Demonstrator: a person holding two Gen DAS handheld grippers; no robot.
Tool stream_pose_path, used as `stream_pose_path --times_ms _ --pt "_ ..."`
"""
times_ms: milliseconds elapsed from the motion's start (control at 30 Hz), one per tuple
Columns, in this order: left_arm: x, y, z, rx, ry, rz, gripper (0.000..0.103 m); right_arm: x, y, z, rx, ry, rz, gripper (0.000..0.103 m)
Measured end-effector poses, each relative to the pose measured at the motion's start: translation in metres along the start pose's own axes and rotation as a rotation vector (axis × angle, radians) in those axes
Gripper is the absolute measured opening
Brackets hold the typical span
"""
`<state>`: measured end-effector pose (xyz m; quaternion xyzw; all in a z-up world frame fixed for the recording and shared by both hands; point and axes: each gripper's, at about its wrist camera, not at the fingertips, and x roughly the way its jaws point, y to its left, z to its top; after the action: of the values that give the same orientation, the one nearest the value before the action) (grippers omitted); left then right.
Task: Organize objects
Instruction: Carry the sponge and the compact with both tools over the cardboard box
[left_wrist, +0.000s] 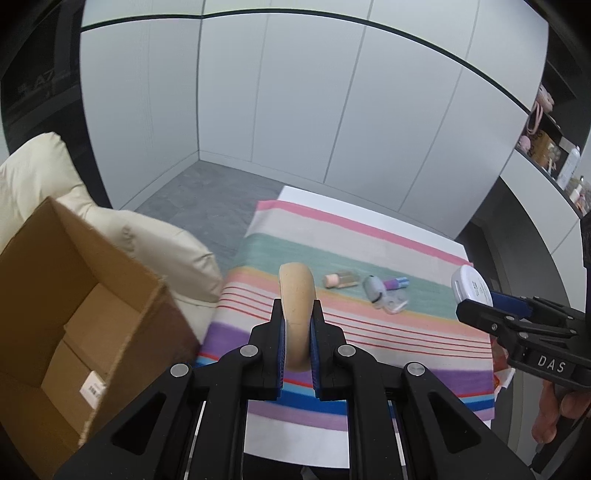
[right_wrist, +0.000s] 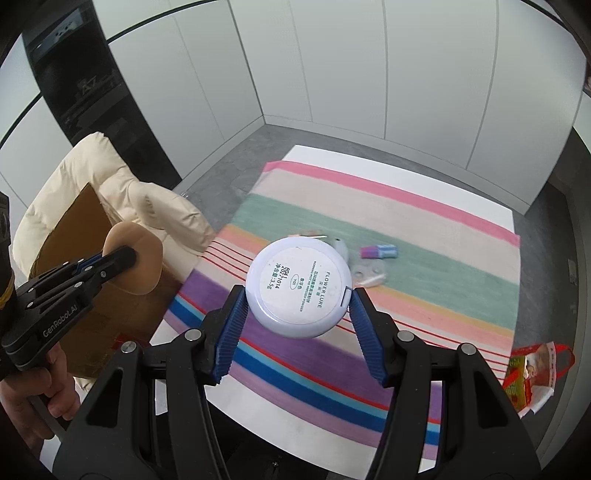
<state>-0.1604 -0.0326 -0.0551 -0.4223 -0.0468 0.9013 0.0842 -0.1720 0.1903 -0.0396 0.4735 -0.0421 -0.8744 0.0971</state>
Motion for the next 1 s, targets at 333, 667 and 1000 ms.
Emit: stream_pose_path --times_ms 333,667,1000 --pt "-0.018 0.051 -0.006 -0.056 -0.024 0.054 0.012 0.016 0.06 0.014 -0.079 -0.003 0.046 0.059" --pt "-0.038 0.106 -0.018 -0.122 -0.03 0.113 0.012 0.025 0.126 0.018 -0.186 -0.004 0.09 0.059" --pt "-0.068 0.153 -0.035 -0.153 -0.055 0.165 0.013 0.035 0.199 0.017 -0.29 -0.003 0.147 0.059"
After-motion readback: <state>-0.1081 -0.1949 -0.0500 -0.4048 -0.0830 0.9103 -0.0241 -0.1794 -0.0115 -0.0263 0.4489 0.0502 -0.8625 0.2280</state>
